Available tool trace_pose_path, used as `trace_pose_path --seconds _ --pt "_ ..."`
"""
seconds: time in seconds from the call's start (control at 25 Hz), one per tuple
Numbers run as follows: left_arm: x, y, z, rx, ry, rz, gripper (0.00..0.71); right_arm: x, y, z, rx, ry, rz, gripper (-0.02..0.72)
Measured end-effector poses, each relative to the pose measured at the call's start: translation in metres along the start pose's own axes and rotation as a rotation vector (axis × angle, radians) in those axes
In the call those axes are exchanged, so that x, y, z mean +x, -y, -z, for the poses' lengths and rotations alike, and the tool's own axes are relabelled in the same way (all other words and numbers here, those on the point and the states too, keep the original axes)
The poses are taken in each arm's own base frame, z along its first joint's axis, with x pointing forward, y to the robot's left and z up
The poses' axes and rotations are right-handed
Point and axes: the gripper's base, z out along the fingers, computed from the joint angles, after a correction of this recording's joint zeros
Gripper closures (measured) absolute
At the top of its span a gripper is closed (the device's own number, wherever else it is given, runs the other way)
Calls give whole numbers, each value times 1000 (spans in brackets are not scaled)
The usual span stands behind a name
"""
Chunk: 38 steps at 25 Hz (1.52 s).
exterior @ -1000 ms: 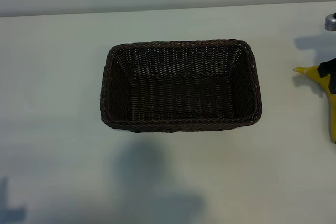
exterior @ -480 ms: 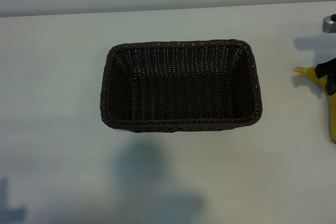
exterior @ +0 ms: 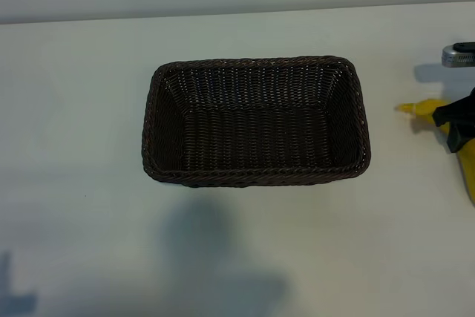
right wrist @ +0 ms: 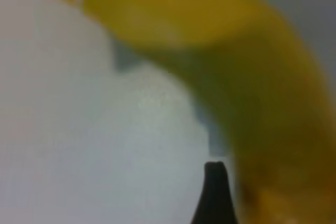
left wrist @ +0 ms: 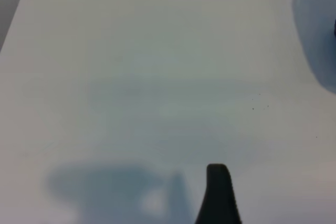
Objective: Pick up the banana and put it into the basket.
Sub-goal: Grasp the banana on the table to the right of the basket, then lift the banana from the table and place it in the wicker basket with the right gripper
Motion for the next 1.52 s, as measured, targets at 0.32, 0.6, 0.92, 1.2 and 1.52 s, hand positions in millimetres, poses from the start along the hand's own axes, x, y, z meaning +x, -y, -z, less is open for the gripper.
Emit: trace_pose_path --seconds 0.32,0.6,0.92,1.2,1.52 --pt "0 0 0 0 0 0 143 0 0 0 3 0 -1 283" --pt "0 0 0 0 0 1 143 -4 2 21 32 -15 12 283" --pt "0 0 0 0 0 2 143 -13 -15 107 -28 60 14 283" --pt "0 0 0 0 0 2 143 -18 -48 119 -15 56 116 283" --pt "0 0 0 0 0 2 143 -15 -114 115 -23 73 281 283"
